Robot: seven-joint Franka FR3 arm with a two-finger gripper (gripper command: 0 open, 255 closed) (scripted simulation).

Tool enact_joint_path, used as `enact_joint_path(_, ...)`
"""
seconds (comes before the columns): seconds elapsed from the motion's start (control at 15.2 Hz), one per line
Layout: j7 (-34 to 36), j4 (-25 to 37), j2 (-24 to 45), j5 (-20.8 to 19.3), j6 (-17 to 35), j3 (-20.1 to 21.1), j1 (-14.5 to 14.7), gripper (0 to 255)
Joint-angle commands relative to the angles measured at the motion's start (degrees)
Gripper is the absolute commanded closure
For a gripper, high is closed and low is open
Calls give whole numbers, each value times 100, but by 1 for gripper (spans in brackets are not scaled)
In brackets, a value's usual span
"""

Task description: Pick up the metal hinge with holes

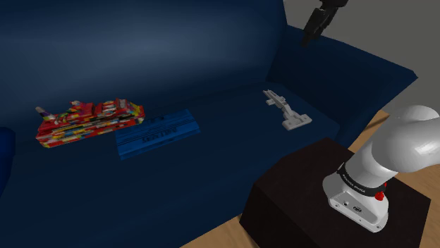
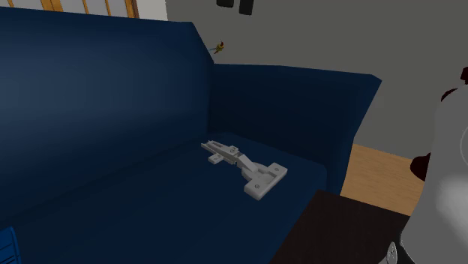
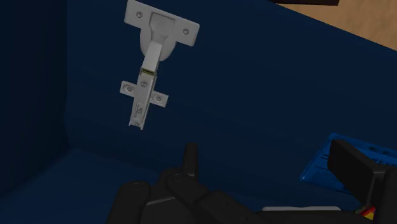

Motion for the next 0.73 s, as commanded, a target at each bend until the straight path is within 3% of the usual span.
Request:
enact_joint_path(0.0,0,0,0,0,0,0,0,0)
enact_joint_path(0.66,-58,-927,912,-62,1599,-517,-336,0)
